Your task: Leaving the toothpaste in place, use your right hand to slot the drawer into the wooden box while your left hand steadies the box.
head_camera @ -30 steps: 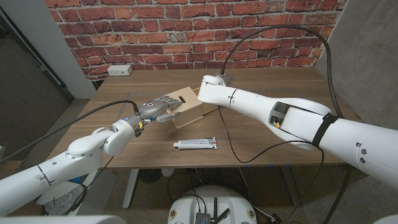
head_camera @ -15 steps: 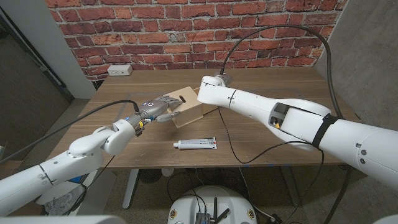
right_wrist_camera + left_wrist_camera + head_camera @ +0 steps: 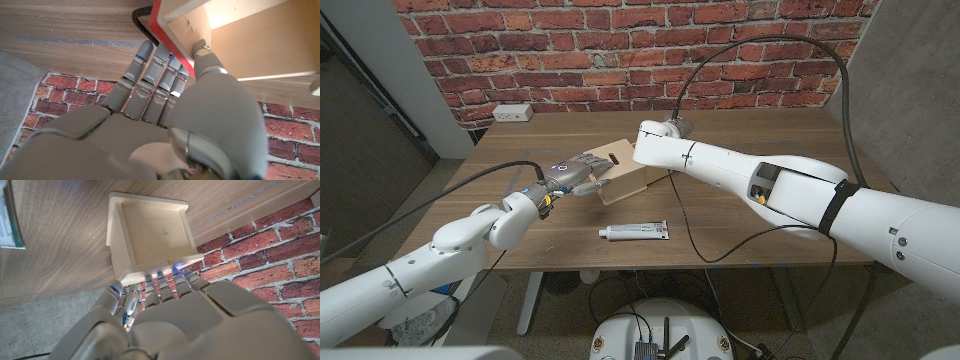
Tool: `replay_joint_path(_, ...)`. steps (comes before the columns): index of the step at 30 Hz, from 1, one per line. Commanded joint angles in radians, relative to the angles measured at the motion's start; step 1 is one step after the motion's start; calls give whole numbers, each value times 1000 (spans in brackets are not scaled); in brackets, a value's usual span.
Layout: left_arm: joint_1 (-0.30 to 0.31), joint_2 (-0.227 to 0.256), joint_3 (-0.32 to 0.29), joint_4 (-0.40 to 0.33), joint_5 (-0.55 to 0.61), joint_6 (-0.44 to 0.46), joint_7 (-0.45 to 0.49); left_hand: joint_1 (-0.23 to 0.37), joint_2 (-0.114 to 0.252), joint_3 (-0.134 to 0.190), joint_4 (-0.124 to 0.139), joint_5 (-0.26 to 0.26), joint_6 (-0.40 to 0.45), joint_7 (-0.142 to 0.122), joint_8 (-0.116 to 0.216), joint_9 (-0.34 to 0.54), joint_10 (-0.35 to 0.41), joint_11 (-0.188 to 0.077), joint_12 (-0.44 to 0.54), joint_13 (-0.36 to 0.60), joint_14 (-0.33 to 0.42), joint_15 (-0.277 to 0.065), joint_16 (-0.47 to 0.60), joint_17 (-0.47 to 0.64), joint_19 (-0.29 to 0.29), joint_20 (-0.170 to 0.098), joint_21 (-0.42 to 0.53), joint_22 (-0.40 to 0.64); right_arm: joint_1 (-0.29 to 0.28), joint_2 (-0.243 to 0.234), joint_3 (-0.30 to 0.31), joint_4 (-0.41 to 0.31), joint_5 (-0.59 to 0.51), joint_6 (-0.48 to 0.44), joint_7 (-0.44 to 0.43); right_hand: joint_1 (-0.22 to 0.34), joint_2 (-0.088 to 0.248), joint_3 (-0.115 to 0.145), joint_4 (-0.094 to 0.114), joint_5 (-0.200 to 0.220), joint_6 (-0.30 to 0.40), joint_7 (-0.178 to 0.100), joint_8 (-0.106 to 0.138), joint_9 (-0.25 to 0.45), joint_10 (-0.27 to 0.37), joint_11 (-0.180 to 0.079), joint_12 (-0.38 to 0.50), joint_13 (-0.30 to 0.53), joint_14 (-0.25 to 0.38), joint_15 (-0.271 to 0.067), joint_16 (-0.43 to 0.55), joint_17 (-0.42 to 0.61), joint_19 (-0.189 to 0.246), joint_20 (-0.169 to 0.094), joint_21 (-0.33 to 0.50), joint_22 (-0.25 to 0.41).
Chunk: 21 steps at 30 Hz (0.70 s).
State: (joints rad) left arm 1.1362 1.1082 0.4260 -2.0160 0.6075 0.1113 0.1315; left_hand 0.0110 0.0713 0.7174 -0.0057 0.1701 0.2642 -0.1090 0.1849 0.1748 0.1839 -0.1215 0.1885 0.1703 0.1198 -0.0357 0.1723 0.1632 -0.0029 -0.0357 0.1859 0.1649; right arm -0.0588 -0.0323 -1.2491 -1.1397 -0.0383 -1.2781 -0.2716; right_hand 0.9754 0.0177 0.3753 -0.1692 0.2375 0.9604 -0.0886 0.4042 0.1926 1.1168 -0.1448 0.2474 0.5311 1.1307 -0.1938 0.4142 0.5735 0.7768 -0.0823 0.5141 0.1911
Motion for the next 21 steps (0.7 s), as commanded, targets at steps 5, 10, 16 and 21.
replay_joint_path(5, -13, -16, 13, 11, 0, 2, 2, 11, 63, 9, 1, 5, 7, -1, 4, 2, 9, 6, -3, 4, 11, -129, 2, 1, 7, -120, 3, 4, 46, 68, -26, 129, 19, 7, 26, 47, 94, 14, 4, 4, 15, 30, -6, 8, 8, -7, 2, 8, 29, -35, -2, 13, -7, -94, 8, -1)
replay_joint_path(10, -17, -20, 17, 17, -2, -1, 2, 11, 63, 10, 1, 5, 6, -1, 4, 2, 8, 6, -3, 4, 11, -129, 1, 1, 7, -121, 3, 4, 54, 78, -29, 150, 20, 14, 36, 43, 94, 14, 5, 4, 16, 33, -8, 9, 7, -2, 1, 10, 29, -34, -3, 15, -7, -93, 10, -1)
replay_joint_path(16, -30, -26, 25, 29, -2, -11, 1, 11, 64, 11, 0, 5, 8, 0, 4, 3, 9, 5, -3, 4, 11, -128, 1, 1, 8, -120, 3, 4, 69, 92, -36, 176, 25, 16, 58, 41, 95, 14, 5, 5, 14, 35, -11, 9, 5, -1, -1, 12, 28, -33, -5, 17, -9, -92, 11, -1)
replay_joint_path(21, -38, -32, 29, 36, -3, -13, 1, 12, 65, 12, 0, 5, 7, 1, 4, 3, 8, 6, -3, 4, 11, -127, 1, 1, 8, -120, 3, 4, 80, 98, -37, 195, 25, 23, 68, 41, 95, 15, 4, 5, 13, 36, -14, 9, 6, 1, -2, 11, 27, -35, -6, 19, -9, -92, 13, -1)
